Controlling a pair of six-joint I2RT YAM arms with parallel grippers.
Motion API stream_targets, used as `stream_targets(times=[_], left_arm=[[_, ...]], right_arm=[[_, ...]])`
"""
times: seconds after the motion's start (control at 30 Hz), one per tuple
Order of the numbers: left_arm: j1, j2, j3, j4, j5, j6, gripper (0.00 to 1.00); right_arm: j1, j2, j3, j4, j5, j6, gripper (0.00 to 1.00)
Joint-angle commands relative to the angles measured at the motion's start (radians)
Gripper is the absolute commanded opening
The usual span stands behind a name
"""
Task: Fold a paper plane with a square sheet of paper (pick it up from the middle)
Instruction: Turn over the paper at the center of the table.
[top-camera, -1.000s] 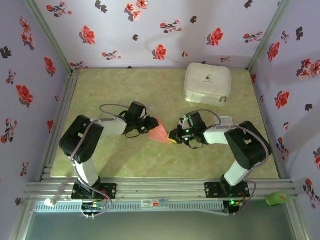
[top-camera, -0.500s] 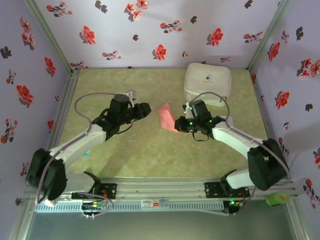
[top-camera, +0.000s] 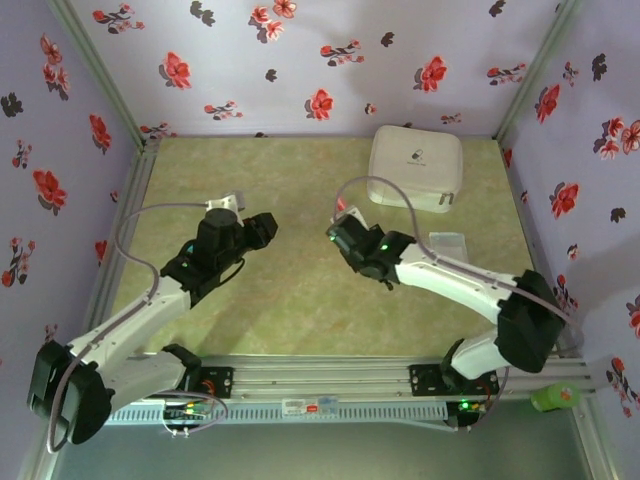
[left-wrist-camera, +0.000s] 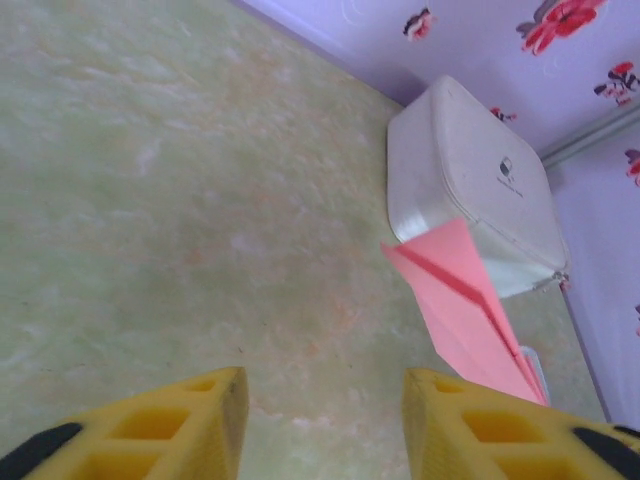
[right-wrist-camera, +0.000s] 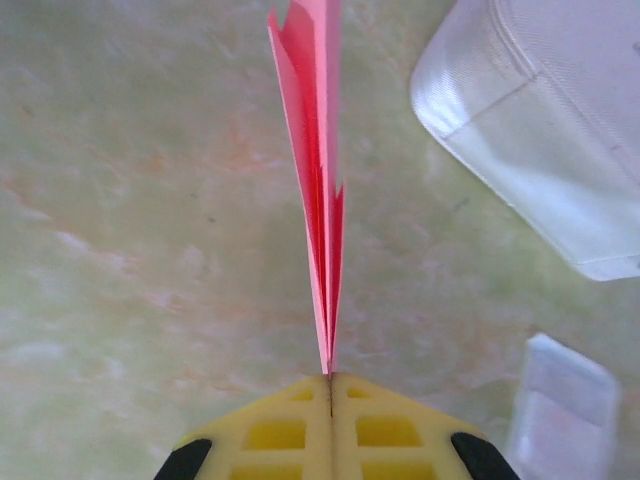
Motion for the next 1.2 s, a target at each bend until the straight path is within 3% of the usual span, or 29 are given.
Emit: stream_targets(times=[0.0, 0.07, 0.23, 0.43, 0.6, 0.7, 0.83, 0.93, 1.03, 1.17], left_arm=[[0.020, -0.037, -0.016, -0.037, -0.062, 0.026, 0.50], [0.031, -0.049, -0.018, -0.050, -0.065, 0.028, 0.52], [0.066, -0.089, -0.044, -0.057, -0.070, 0.016, 0.59], [0.086, -0.096, -0.047, -0.099, -0.059, 0.037, 0.56], [0.097, -0.095, -0.053, -0.104, -0.040, 0.024, 0.56], [0.099, -0.086, -0.056, -0.099, -0.016, 0.028, 0.56], [0.104, -0.041, -0.044, -0.090, 0.056, 0.043, 0.53], [0.106, 0.016, -0.031, -0.067, 0.135, 0.032, 0.47], [0.108, 0.081, -0.018, -0.040, 0.204, 0.011, 0.38], [0.121, 0.129, -0.012, -0.020, 0.255, -0.009, 0.34]], right_arm=[[0.053, 0.039, -0.008, -0.010, 0.210, -0.054, 0.03], [0.086, 0.063, -0.019, 0.010, 0.184, -0.068, 0.04], [0.159, 0.159, 0.017, -0.059, -0.019, -0.074, 0.09], [0.175, 0.242, 0.076, -0.092, -0.330, 0.000, 0.11], [0.171, 0.226, 0.075, -0.051, -0.501, 0.012, 0.17], [0.120, 0.185, 0.074, -0.051, -0.597, 0.069, 0.29], [-0.030, 0.087, -0.008, 0.054, -0.783, 0.189, 0.33], [-0.174, 0.052, -0.097, 0.219, -1.016, 0.323, 0.29], [-0.264, 0.095, -0.146, 0.362, -1.212, 0.448, 0.17], [-0.268, 0.157, -0.136, 0.413, -1.247, 0.489, 0.10]])
